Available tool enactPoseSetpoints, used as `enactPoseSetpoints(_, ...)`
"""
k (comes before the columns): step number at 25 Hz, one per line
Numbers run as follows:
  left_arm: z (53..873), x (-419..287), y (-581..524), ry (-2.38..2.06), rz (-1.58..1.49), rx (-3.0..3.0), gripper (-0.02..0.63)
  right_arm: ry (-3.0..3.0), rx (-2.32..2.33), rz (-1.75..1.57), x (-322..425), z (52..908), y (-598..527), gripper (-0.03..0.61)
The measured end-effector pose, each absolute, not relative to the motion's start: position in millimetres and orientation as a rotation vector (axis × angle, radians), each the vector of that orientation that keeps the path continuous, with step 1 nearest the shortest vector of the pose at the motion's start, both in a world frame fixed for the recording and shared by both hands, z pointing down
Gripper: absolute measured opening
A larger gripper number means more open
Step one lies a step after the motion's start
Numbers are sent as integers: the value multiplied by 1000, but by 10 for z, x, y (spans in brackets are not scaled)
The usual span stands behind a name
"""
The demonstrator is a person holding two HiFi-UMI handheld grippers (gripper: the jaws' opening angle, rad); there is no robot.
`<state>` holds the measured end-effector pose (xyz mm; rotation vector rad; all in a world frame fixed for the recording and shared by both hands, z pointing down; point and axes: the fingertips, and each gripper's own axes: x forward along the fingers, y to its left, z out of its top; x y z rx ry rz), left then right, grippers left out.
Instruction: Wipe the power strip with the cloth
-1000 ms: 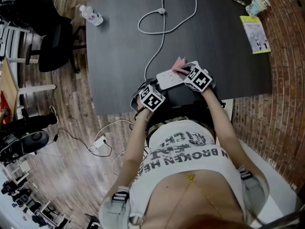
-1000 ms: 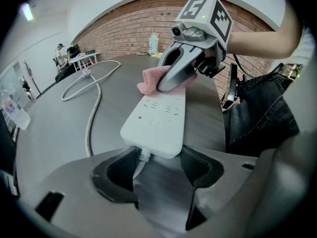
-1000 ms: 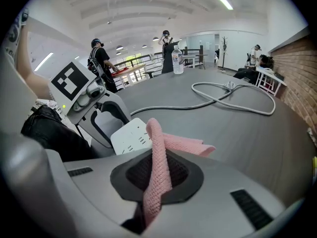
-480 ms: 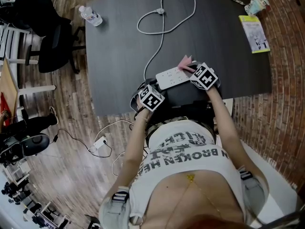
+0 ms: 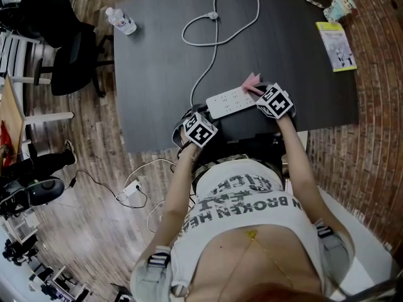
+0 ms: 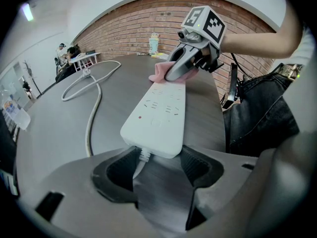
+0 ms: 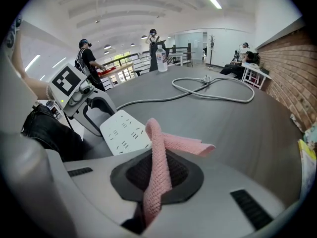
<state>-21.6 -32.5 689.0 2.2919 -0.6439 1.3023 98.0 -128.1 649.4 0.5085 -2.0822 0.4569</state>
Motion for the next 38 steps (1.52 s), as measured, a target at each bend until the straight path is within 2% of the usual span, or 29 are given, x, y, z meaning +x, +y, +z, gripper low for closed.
enactPoseSetpoints(14, 6878, -220, -329, -642, 1303, 2292, 264, -2070, 654, 549, 1347, 6479, -1369, 16)
enactPoseSetpoints(38, 6872, -215, -319, -643, 1295, 2298, 264, -2079, 693, 507, 1238, 6359, -1287, 17)
